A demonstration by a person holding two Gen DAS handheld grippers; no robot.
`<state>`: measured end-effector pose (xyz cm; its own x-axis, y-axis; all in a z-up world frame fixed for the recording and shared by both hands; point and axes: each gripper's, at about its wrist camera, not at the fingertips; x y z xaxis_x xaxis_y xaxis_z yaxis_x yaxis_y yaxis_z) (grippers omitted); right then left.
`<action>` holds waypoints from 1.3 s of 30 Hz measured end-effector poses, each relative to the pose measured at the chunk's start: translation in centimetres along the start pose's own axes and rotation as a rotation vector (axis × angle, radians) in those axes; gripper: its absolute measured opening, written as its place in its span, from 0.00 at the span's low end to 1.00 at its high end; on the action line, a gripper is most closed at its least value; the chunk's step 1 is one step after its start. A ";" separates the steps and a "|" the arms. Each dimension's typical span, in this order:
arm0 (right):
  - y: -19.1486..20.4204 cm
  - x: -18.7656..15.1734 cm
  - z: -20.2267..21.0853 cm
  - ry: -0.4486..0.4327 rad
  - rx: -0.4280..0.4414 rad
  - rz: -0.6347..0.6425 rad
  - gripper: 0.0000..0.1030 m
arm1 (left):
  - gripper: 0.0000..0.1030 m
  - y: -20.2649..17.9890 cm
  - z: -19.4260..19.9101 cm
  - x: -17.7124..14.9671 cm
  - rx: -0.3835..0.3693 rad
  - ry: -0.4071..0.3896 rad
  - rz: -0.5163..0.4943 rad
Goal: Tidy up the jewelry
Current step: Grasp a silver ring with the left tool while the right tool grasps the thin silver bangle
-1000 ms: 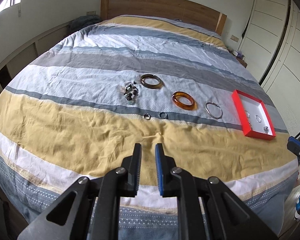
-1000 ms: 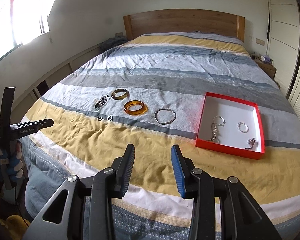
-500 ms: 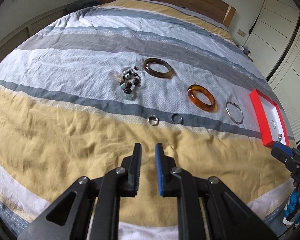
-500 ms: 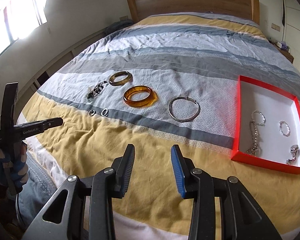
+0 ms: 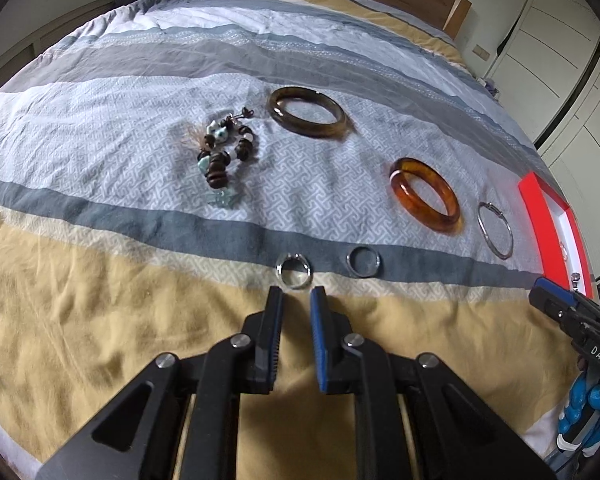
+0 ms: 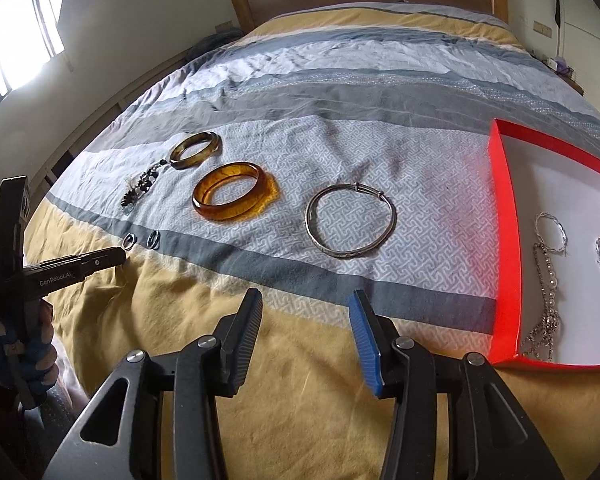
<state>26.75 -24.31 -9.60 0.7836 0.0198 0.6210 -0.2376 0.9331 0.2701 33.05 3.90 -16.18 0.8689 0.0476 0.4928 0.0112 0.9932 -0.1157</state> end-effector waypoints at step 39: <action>-3.2 4.7 -5.9 -0.051 -0.074 -0.088 0.67 | 0.17 0.0 -1.4 0.6 0.008 -0.080 -0.010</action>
<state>34.55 -25.07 -11.92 0.7689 -0.0800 0.6343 -0.1245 0.9544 0.2713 34.30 3.82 -17.10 0.8263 0.0453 0.5614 0.0159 0.9945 -0.1037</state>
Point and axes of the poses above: each gripper's, at about its wrist camera, not at the fingertips, and z roughly against the way its jaws point, y to its left, x to its top, and after that the axes turned 6 degrees about x, right-handed
